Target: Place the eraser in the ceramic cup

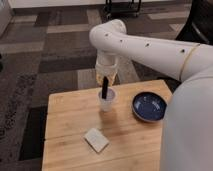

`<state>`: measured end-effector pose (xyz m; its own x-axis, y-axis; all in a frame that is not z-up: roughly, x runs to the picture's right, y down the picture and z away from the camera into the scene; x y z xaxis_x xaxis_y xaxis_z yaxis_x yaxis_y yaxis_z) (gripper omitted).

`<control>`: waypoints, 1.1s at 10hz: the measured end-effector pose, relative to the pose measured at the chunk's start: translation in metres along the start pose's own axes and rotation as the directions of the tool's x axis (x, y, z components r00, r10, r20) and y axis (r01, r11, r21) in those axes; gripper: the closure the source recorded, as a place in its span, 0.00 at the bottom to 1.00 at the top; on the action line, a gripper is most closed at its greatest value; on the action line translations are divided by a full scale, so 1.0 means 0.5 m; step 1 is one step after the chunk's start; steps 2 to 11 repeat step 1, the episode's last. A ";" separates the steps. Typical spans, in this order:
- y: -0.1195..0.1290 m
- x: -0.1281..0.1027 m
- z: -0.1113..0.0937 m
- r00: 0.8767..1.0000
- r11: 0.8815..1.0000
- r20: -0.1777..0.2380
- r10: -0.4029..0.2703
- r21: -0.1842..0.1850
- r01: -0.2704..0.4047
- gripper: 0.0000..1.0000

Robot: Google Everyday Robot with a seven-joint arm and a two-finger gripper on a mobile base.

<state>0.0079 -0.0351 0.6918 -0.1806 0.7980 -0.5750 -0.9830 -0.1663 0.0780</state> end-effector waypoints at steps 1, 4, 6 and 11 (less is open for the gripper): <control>-0.001 0.000 0.000 1.000 1.000 0.000 0.000 0.000 0.000 0.20; -0.001 0.000 0.000 1.000 1.000 0.000 0.000 0.000 0.000 0.20; -0.001 0.000 0.000 1.000 1.000 0.000 0.000 0.000 0.000 0.20; -0.001 0.000 0.000 1.000 1.000 0.000 0.000 0.000 0.000 0.20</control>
